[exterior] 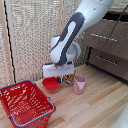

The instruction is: Transport the gripper mindfully toward the orange-red bowl and clasp it to elevate with ease. Ensure your robot's arm aligns efficiently with the top drawer's opening. Carefully slide the orange-red bowl into the designated spot with precision. After confirmation, withdraw the gripper gently. Close the drawer smoothly by transitioning the gripper to its handle.

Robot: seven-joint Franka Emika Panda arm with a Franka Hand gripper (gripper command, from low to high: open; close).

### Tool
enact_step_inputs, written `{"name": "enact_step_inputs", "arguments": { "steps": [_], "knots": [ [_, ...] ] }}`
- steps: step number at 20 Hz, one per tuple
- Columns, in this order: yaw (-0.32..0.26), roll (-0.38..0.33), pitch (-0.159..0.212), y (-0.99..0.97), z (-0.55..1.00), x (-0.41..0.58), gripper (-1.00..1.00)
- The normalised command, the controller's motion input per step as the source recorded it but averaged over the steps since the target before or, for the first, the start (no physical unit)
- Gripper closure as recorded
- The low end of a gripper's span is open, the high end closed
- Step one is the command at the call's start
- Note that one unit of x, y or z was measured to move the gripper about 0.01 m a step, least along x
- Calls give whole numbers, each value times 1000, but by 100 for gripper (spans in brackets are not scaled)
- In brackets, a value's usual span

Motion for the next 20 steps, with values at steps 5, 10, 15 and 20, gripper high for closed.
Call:
{"name": "enact_step_inputs", "arguments": {
  "steps": [5,10,15,20],
  "knots": [
    [-17,-12,0,-102,890,49,100],
    [-10,-25,0,-70,860,116,100],
    [-3,-31,-1,-93,873,232,100],
    [0,-36,0,-132,921,239,100]
  ]
}}
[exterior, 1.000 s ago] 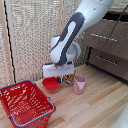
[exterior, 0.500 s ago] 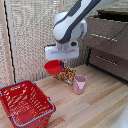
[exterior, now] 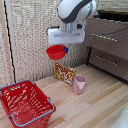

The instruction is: Transport the gripper mindfully toward the orange-red bowl and clasp it to elevate with ease. Ensure your robot's arm aligns efficiently with the top drawer's opening. Carefully slide the orange-red bowl into the designated spot with precision. After confirmation, withdraw the gripper gently. Close the drawer smoothly by transitioning the gripper to its handle.

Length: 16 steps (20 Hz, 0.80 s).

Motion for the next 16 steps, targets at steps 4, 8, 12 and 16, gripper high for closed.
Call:
{"name": "enact_step_inputs", "arguments": {
  "steps": [4,8,12,16],
  "knots": [
    [-25,-40,0,-167,874,316,100],
    [-63,-8,0,-309,804,319,100],
    [-103,28,3,-581,659,82,100],
    [-117,71,50,-702,559,0,100]
  ]
}}
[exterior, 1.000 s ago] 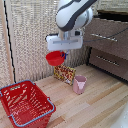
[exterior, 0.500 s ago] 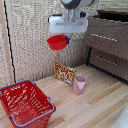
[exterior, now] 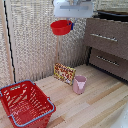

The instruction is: Transport the gripper mindfully toward the orange-red bowl and clasp it to elevate with ease. Ensure your robot's arm aligns efficiently with the top drawer's opening. Carefully slide the orange-red bowl into the designated spot with precision. After confirmation, withdraw the gripper gently. Close the drawer smoothly by transitioning the gripper to its handle.

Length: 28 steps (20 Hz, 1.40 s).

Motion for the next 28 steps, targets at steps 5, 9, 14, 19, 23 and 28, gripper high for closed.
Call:
{"name": "enact_step_inputs", "arguments": {
  "steps": [5,9,14,19,23,28],
  "knots": [
    [-116,77,31,-687,645,0,100],
    [-158,56,2,-565,797,79,100],
    [-173,40,7,-510,854,149,100],
    [-185,39,118,-535,714,17,100],
    [-160,39,145,-650,479,-22,100],
    [-135,50,131,-719,383,-55,100]
  ]
}}
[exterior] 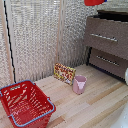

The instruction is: Transport the gripper mindfully toward the orange-red bowl and clasp it to elevate with ease. Ensure your robot's arm aligns efficiently with the top drawer's opening. Carefully slide the orange-red bowl into the designated spot with precision. After confirmation, withdraw the gripper gently. Close the drawer smoothly by transitioning the gripper to its handle.

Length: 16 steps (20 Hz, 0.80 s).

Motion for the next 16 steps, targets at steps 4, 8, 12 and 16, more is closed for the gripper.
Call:
{"name": "enact_step_inputs", "arguments": {
  "steps": [4,8,12,16],
  "knots": [
    [-121,48,108,-760,324,-16,100],
    [-112,45,74,-798,268,0,100],
    [-101,44,41,-824,184,0,100],
    [-69,57,2,-880,113,14,100]
  ]
}}
